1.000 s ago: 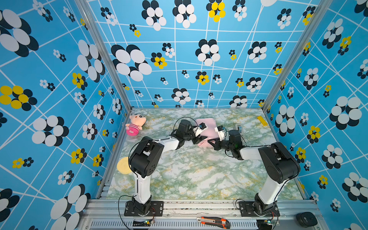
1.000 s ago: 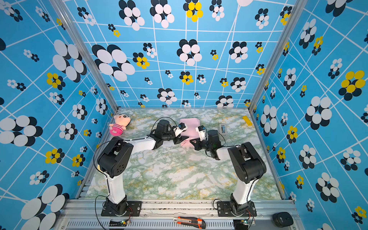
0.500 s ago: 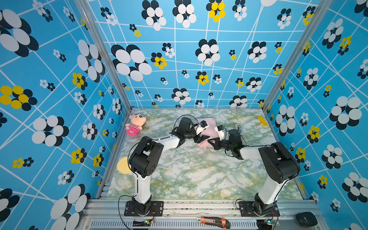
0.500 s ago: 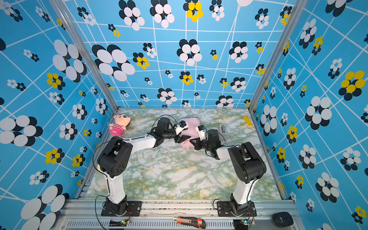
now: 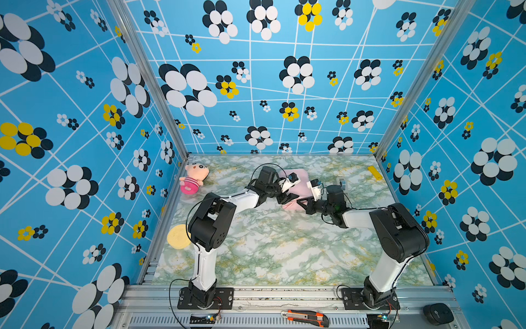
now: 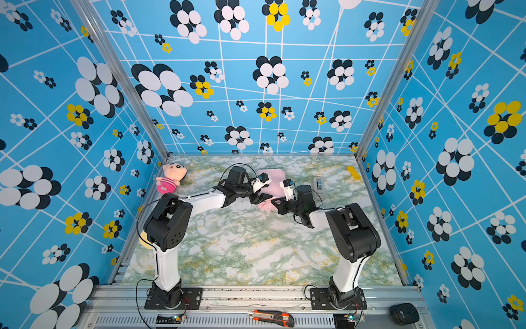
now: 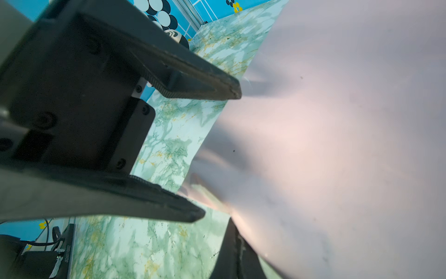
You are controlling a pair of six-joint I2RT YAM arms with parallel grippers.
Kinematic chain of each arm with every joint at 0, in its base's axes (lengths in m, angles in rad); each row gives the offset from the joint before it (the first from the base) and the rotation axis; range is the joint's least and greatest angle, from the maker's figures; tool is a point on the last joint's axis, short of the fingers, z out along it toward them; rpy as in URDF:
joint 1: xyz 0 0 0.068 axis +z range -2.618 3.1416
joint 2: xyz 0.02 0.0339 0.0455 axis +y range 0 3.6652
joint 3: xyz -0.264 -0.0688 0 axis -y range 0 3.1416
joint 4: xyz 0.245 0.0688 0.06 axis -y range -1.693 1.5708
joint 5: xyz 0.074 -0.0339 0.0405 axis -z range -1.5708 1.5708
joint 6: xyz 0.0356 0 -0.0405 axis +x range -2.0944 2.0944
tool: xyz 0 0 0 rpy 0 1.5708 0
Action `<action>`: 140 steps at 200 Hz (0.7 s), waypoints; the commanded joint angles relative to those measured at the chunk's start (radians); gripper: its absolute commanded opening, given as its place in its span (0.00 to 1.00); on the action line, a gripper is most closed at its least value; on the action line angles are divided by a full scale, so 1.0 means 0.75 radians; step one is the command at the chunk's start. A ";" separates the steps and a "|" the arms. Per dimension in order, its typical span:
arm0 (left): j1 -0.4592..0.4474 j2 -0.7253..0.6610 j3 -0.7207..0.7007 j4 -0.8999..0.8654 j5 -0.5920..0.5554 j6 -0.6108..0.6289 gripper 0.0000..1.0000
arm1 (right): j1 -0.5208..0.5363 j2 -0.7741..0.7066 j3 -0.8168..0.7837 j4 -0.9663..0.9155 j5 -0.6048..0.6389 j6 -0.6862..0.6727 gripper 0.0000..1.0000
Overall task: Wrap a gift box in wrapping paper
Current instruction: Stick the wrapping paper to the gift box.
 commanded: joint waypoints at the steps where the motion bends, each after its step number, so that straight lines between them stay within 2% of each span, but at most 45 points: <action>1: -0.010 0.039 0.058 -0.051 -0.049 0.035 0.61 | -0.003 -0.029 0.033 -0.027 0.028 0.005 0.00; 67: -0.015 0.086 0.112 -0.038 -0.086 0.003 0.57 | -0.003 -0.032 0.030 -0.040 0.026 0.000 0.00; 140: -0.007 0.114 0.159 -0.013 -0.086 -0.068 0.57 | -0.006 -0.033 0.033 -0.050 0.032 -0.005 0.00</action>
